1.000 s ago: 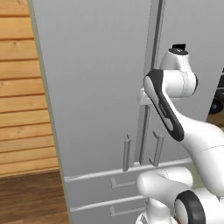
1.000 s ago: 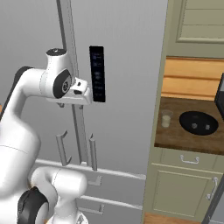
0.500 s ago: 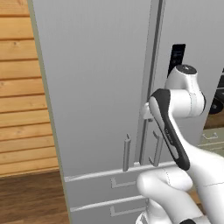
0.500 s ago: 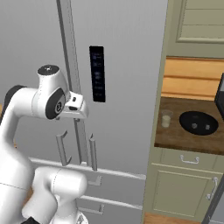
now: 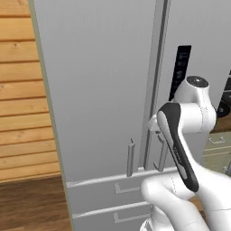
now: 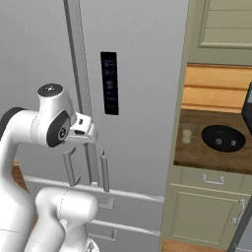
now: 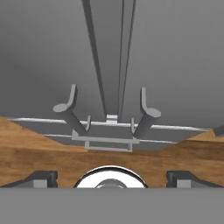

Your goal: Grab a lemon wedge from the fridge and one ice cube from the ice bowl, and put them in the glass of lemonade.

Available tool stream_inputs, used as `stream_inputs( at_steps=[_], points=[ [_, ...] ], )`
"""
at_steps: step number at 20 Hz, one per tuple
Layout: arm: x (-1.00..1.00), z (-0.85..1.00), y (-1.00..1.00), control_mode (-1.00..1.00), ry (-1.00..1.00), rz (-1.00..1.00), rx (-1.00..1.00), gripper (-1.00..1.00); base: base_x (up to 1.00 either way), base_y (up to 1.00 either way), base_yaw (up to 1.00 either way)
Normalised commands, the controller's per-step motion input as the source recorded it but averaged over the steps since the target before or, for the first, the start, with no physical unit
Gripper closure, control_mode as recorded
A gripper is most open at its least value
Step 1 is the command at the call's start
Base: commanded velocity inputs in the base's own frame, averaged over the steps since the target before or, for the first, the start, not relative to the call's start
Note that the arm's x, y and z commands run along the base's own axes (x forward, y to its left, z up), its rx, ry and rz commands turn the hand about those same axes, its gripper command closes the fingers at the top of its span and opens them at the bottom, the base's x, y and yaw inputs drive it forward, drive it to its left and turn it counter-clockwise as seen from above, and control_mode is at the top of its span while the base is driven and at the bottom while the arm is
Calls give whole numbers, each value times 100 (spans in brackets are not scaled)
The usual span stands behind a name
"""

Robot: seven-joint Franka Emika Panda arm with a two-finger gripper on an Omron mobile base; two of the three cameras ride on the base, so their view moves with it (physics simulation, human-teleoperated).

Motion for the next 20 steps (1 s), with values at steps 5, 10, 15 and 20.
stream_inputs(
  at_steps=[5, 10, 15, 20],
  points=[
    [-16, -11, 0, 100, 0, 0, 0, -100, -12, -1, 0],
    [0, 0, 0, 100, 0, 0, 0, -100, -32, -18, 0],
    [0, 0, 0, 100, 0, 0, 0, -100, -31, -35, -1],
    [0, 0, 0, 100, 0, 0, 0, -100, -26, -89, 0]
  ],
)
